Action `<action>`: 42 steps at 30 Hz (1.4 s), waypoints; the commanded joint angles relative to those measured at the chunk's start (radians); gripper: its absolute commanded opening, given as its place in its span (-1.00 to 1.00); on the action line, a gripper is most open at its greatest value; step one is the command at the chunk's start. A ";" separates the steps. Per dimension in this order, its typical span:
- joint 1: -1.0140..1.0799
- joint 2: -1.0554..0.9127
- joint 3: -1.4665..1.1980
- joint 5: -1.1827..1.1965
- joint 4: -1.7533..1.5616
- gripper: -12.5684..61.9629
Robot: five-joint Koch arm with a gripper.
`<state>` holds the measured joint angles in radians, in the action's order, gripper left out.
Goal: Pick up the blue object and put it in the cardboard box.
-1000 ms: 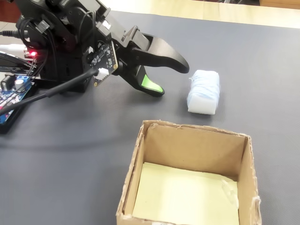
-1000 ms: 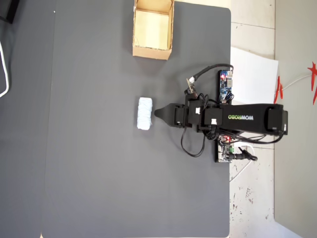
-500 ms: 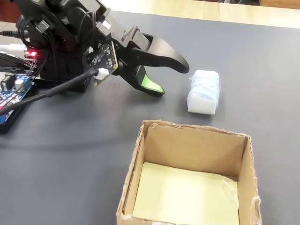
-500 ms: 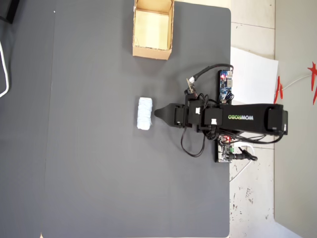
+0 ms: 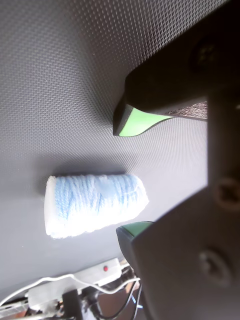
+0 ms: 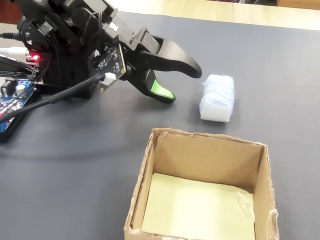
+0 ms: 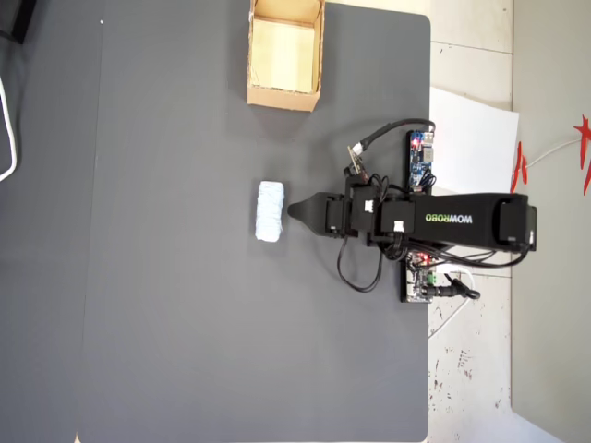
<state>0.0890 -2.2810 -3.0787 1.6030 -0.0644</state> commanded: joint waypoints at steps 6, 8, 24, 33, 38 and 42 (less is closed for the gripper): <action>0.000 -0.086 -0.040 0.015 0.112 0.25; 0.000 -0.086 -0.040 0.015 0.112 0.25; -0.006 -0.086 -0.040 0.020 0.110 0.25; -0.005 -0.086 -0.040 0.017 0.114 0.25; 0.002 -0.086 -0.040 0.015 0.095 0.25; 0.003 -0.086 -0.040 -0.002 0.041 0.25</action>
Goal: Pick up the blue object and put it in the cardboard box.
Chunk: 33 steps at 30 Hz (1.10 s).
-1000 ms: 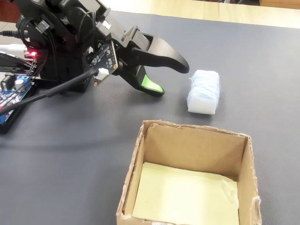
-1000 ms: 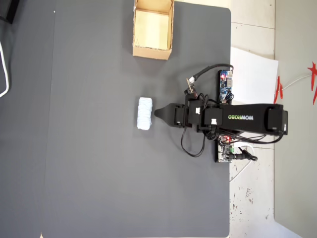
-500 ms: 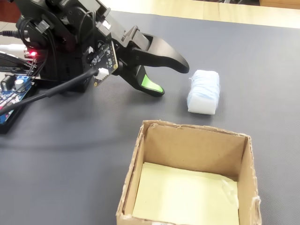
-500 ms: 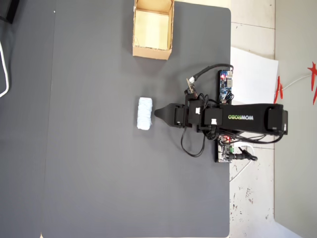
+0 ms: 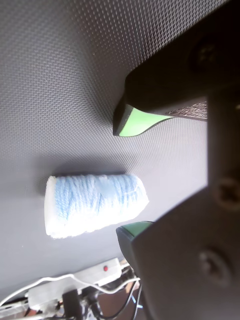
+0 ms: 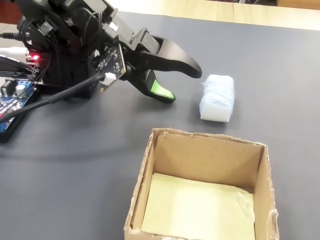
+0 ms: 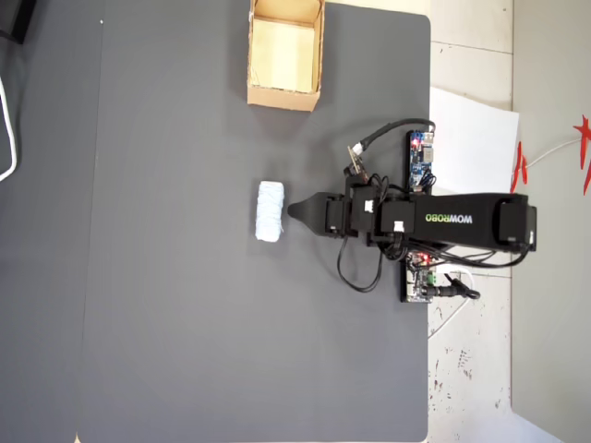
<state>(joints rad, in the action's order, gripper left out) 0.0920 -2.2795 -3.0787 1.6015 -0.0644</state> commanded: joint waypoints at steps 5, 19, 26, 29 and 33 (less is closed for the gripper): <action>0.000 -0.087 -0.032 -0.037 -0.043 0.25; 0.000 -0.083 0.222 -0.299 0.114 0.25; -0.028 -0.040 0.431 -0.265 0.430 0.23; -0.029 0.005 0.494 -0.213 0.532 0.23; -0.037 0.080 0.591 -0.204 0.640 0.23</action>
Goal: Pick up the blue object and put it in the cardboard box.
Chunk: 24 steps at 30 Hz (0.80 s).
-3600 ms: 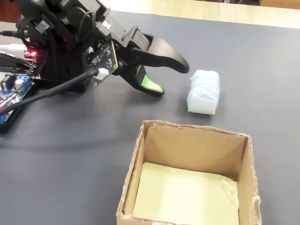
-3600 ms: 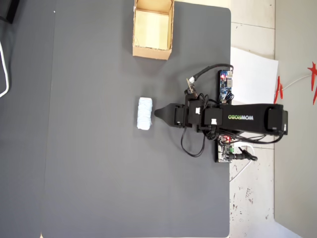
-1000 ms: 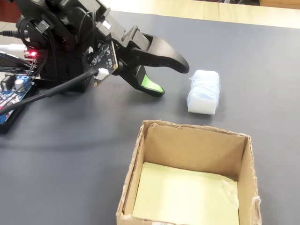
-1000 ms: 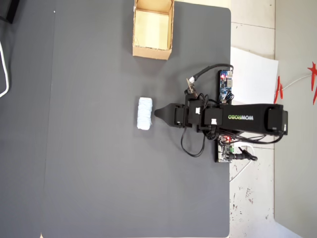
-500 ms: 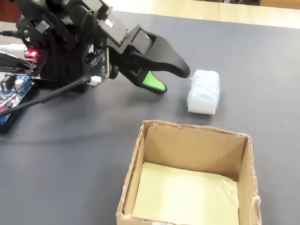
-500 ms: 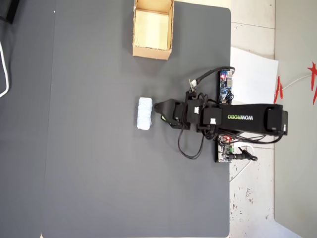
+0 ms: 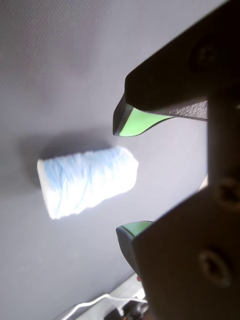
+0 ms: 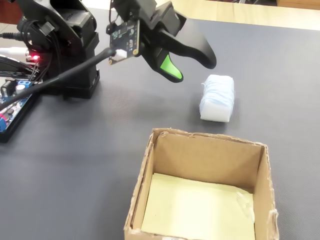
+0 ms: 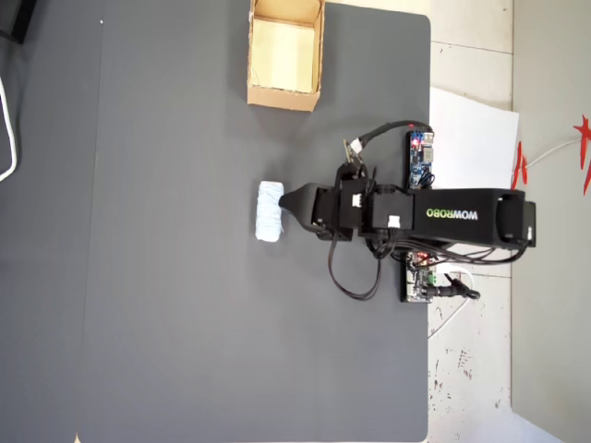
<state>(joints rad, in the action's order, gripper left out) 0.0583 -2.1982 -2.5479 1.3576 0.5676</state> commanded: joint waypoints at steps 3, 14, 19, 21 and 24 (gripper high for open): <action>-0.008 0.072 0.150 0.057 0.074 0.23; -0.012 0.285 0.316 0.091 0.140 0.23; -0.006 0.430 0.396 0.114 0.143 0.24; -0.002 0.472 0.428 0.117 0.141 0.24; 0.008 0.529 0.454 0.129 0.138 0.24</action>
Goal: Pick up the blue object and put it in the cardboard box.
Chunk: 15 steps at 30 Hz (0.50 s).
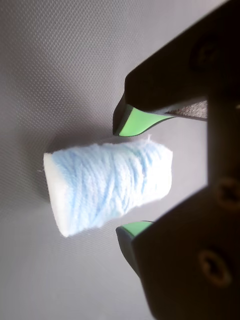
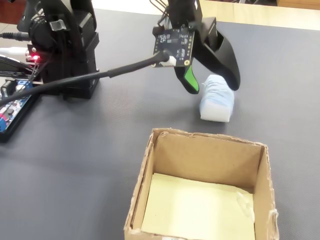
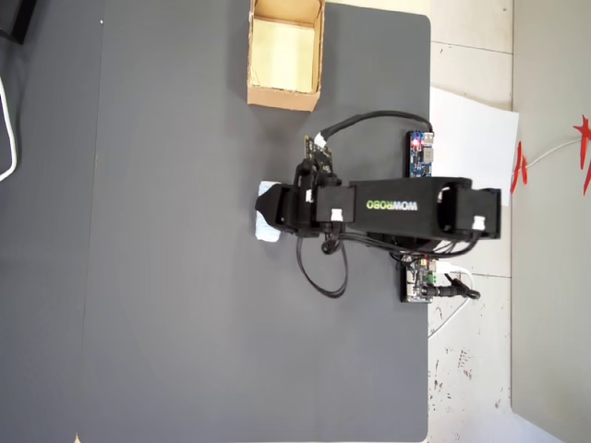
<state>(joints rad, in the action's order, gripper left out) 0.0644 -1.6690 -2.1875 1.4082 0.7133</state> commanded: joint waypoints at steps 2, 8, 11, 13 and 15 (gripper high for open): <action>0.009 0.034 0.101 0.097 -0.015 0.24; 0.025 0.120 0.100 0.156 -0.029 0.21; 0.038 0.137 0.084 0.183 -0.061 0.02; 0.040 0.137 0.075 0.184 -0.091 -0.11; 0.040 0.132 0.060 0.184 -0.138 -0.17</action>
<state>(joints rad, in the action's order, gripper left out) 0.1043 -1.5355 -2.1384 1.5033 0.6980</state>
